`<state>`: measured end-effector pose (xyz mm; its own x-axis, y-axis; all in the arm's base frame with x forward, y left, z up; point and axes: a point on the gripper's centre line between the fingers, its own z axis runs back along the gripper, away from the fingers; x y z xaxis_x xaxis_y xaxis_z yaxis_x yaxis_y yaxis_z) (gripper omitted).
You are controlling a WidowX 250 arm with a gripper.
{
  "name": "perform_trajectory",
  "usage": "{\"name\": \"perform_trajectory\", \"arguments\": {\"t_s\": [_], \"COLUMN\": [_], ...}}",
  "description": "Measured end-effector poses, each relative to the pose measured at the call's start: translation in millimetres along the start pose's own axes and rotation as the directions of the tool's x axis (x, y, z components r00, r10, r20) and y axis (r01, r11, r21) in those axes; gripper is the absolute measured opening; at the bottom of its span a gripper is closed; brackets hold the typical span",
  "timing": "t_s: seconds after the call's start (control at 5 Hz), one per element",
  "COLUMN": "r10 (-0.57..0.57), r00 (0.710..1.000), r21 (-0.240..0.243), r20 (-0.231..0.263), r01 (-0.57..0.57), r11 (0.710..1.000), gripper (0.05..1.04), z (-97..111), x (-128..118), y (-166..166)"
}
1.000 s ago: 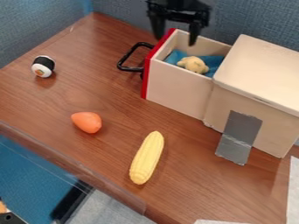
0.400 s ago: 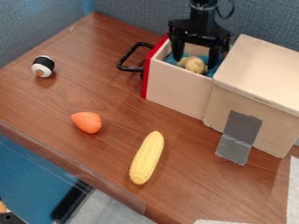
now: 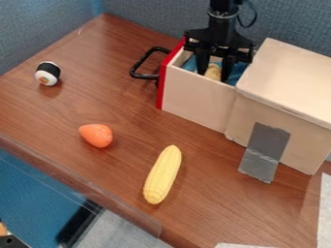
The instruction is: Moved the yellow duck to the top of the drawer
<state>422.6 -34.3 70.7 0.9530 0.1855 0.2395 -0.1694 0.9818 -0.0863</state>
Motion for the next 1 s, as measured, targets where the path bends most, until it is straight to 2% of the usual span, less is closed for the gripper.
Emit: {"name": "perform_trajectory", "arguments": {"t_s": [0.2, 0.4, 0.6, 0.8, 1.0], "r10": [0.019, 0.049, 0.062, 0.004, -0.021], "r00": [1.0, 0.999, 0.998, 0.997, 0.991], "r21": [-0.003, -0.03, -0.046, -0.064, -0.122], "r20": [-0.01, 0.001, 0.03, 0.083, 0.134], "r01": [-0.019, -0.049, -0.061, 0.001, 0.037], "r11": [1.0, 0.998, 0.997, 0.998, 0.992], "gripper": [0.375, 0.371, 0.37, 0.37, 0.37], "z": [3.6, 17.0, 48.4, 76.8, 98.5], "x": [1.8, 10.0, 18.9, 11.3, 0.7], "y": [4.6, 0.3, -14.8, -53.6, -79.6]}}
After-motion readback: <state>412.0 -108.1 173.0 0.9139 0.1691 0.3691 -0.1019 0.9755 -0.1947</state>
